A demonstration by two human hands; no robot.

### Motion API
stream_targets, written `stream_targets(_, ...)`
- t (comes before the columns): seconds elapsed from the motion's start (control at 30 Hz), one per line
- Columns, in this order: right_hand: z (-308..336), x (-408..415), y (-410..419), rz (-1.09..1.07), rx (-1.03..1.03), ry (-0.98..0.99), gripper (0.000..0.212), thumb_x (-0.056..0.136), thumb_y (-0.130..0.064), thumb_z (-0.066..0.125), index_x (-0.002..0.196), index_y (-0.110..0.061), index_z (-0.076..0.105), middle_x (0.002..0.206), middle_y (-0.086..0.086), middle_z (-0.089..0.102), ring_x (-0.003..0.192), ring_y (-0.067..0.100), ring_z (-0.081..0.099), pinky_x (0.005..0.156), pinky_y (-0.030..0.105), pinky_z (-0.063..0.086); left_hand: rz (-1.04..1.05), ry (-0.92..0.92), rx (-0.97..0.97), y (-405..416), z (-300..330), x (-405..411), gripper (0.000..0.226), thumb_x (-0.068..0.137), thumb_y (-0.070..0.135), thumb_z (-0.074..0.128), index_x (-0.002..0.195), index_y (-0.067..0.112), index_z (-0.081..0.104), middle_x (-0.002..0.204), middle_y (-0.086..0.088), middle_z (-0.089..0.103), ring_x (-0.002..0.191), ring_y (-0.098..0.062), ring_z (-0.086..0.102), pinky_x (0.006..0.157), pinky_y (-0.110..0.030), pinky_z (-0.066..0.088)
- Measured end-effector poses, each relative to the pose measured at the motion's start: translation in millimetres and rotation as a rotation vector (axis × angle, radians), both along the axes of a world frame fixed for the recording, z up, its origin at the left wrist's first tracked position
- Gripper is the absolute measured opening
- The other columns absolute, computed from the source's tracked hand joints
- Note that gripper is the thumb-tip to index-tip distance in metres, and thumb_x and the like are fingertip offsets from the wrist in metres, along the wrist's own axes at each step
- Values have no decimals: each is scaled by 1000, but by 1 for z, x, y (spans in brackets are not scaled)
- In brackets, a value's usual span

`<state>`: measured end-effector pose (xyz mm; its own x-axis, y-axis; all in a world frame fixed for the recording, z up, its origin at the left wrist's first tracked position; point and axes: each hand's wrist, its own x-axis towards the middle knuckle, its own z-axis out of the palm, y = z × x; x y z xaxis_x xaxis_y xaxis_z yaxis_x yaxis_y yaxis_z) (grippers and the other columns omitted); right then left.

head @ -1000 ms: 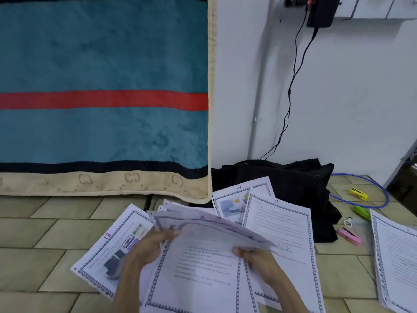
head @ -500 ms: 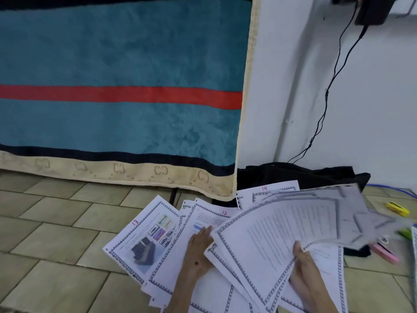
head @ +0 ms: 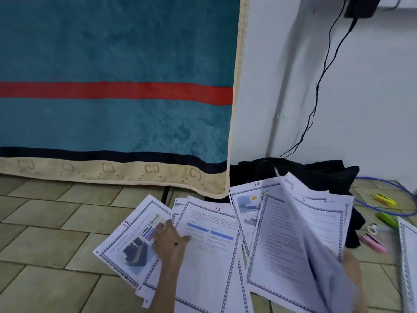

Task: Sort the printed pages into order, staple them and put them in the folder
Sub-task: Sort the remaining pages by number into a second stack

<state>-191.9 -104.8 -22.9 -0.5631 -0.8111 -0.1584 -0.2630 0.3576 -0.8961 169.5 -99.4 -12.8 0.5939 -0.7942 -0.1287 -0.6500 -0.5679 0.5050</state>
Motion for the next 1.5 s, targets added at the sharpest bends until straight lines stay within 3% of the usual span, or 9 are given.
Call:
stream_targets(0.2,-3,-11,4,19,74,273,61,80,-46,52,118,2,56,101,35,61,95,50,56,75,44,40,101,283,-158,-3,-4,9,57,73,7,76,121,4,47,112,-19,65,103,-32,63,87,-41,49)
stream_targets(0.33,-2,-10,4,-44,70,304,45,90,-14,57,131,-4,42,109,34,60,99,50,55,80,49,42,55,250,-198,-2,0,17,19,88,11,61,103,0,65,101,-17,71,89,-28,65,82,-32,47)
stream_targets(0.53,-4,-19,-1,-118,29,252,62,87,-4,59,140,-9,27,117,33,58,104,52,55,83,48,41,93,255,-146,-3,3,34,21,94,15,51,107,4,63,107,-16,67,90,-30,58,77,-30,40)
stream_targets(0.67,-11,-22,-1,-155,33,221,51,87,-7,61,132,0,38,119,32,57,108,50,53,91,50,40,198,244,-233,3,3,59,19,95,12,45,95,2,60,98,-23,65,99,-41,59,84,-41,43)
stream_targets(0.93,-23,-12,0,-180,-10,348,35,89,-9,54,123,-6,45,112,29,60,99,48,57,82,49,44,446,422,-290,17,7,70,29,96,5,38,123,-5,43,117,-31,54,97,-39,53,78,-41,40)
stream_targets(1.13,-26,-15,-1,-167,-23,350,34,90,-10,54,122,-3,45,112,29,60,99,47,57,80,47,44,332,540,-266,-2,2,12,16,97,6,37,102,-7,44,87,-23,55,73,-29,51,59,-33,36)
stream_targets(1.23,-28,-17,-1,-166,-35,348,33,90,-10,53,121,-2,45,112,29,60,99,47,57,79,47,44,321,602,-285,-8,6,-13,25,98,9,39,113,-9,48,106,-24,57,88,-31,52,73,-35,36)
stream_targets(1.37,-31,-17,-1,-161,-35,370,31,91,-11,52,119,-2,45,111,31,59,98,48,56,80,49,44,277,486,-388,-4,10,-11,13,96,11,43,98,1,52,110,-26,59,94,-31,54,78,-36,41)
stream_targets(1.5,-32,-16,-2,-165,-37,398,28,90,-11,52,116,0,45,107,31,59,96,48,57,78,50,45,320,465,-396,1,16,11,11,96,3,31,92,9,40,111,-32,54,83,-26,46,69,-31,46)
